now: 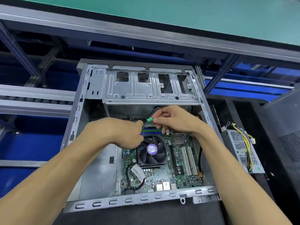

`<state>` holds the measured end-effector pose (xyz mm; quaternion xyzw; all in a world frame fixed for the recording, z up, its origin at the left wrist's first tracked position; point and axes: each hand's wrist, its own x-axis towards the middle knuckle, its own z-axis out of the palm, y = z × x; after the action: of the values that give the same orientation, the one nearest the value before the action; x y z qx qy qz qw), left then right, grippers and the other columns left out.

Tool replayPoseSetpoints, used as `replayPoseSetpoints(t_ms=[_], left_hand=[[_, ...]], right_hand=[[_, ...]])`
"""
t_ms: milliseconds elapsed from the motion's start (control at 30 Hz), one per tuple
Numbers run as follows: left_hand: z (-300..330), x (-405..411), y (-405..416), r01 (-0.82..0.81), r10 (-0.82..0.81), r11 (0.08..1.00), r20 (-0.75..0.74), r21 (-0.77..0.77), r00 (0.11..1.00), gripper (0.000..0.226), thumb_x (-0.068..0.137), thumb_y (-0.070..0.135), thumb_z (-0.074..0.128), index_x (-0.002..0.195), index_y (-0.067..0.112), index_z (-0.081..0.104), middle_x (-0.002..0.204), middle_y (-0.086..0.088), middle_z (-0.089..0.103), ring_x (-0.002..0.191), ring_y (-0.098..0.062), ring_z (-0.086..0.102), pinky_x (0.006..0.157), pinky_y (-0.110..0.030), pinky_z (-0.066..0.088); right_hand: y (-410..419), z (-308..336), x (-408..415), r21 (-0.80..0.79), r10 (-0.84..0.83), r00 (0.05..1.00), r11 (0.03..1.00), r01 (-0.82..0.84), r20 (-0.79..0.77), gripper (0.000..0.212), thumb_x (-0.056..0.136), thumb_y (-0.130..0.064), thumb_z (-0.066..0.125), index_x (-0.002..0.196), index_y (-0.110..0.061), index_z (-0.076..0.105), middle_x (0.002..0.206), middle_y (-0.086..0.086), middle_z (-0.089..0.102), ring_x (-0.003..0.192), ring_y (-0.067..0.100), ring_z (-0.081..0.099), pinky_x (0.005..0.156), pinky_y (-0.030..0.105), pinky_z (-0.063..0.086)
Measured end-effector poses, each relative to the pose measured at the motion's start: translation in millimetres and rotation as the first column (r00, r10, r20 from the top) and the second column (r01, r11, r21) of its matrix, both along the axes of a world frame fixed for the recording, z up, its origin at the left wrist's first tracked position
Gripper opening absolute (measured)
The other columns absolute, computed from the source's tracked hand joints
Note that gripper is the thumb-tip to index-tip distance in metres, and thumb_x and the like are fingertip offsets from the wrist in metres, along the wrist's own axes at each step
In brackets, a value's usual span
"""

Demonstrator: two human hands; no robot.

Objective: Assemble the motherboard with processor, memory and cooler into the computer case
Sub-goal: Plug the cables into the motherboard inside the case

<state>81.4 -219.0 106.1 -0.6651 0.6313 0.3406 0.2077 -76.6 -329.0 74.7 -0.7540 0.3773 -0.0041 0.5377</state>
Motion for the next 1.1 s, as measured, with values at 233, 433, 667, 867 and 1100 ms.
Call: replayPoseSetpoints(t_ms=[233,433,667,867,1100], left_hand=[[1.1,-21.1,20.8,0.254,-0.208,0.954,0.258,-0.159,0.944,0.037,0.103,0.032,0.035,0.132,0.008,0.036,0.124,-0.009,0.056,0.109,-0.032,0.058,0.086,-0.043,0.049],[-20.5,-15.0,50.3,0.23,-0.184,0.962,0.275,-0.147,0.944,0.073,0.103,0.031,0.036,0.155,0.003,-0.008,0.144,-0.016,0.037,0.128,-0.032,0.045,0.095,-0.047,0.043],[-31.2,-11.9,52.8,0.166,-0.119,0.965,0.223,-0.205,0.968,0.08,0.102,0.033,0.037,0.154,0.007,-0.017,0.147,-0.014,0.035,0.134,-0.031,0.037,0.106,-0.047,0.032],[-34.4,3.0,47.7,0.12,-0.087,0.981,0.207,-0.151,0.975,0.094,0.097,0.054,0.046,0.156,0.008,-0.013,0.156,-0.015,0.028,0.141,-0.032,0.031,0.113,-0.047,0.028],[-42.2,6.0,53.4,0.136,-0.127,0.99,0.175,-0.039,0.976,0.085,0.099,0.058,0.039,0.157,0.007,0.003,0.156,-0.017,0.029,0.14,-0.033,0.034,0.111,-0.046,0.03]], right_hand=[[2.6,-4.9,4.6,-0.152,-0.017,1.0,0.988,0.018,0.007,0.012,0.1,-0.016,0.062,0.104,-0.006,0.067,0.07,-0.007,0.059,0.047,-0.007,0.049,0.052,0.006,0.037],[4.6,-12.5,8.7,-0.226,0.05,0.998,0.972,-0.058,-0.042,0.004,0.096,-0.025,0.068,0.095,-0.022,0.069,0.093,-0.011,0.067,0.079,-0.001,0.058,0.076,0.013,0.043],[10.4,-28.3,24.6,-0.446,-0.009,1.0,0.895,0.004,-0.009,0.004,0.096,-0.03,0.068,0.094,-0.027,0.07,0.093,-0.019,0.068,0.097,0.003,0.063,0.093,0.026,0.046],[4.6,-43.7,49.0,-0.442,-0.095,0.986,0.897,0.026,-0.134,0.039,0.099,-0.035,0.06,0.064,-0.019,0.055,0.051,-0.015,0.051,0.048,0.001,0.05,0.049,0.018,0.033],[3.0,-45.6,81.8,-0.421,0.045,0.891,0.87,-0.257,-0.452,0.041,0.1,-0.054,0.051,0.074,-0.023,0.053,0.066,-0.003,0.053,0.068,0.019,0.052,0.06,0.031,0.036]])
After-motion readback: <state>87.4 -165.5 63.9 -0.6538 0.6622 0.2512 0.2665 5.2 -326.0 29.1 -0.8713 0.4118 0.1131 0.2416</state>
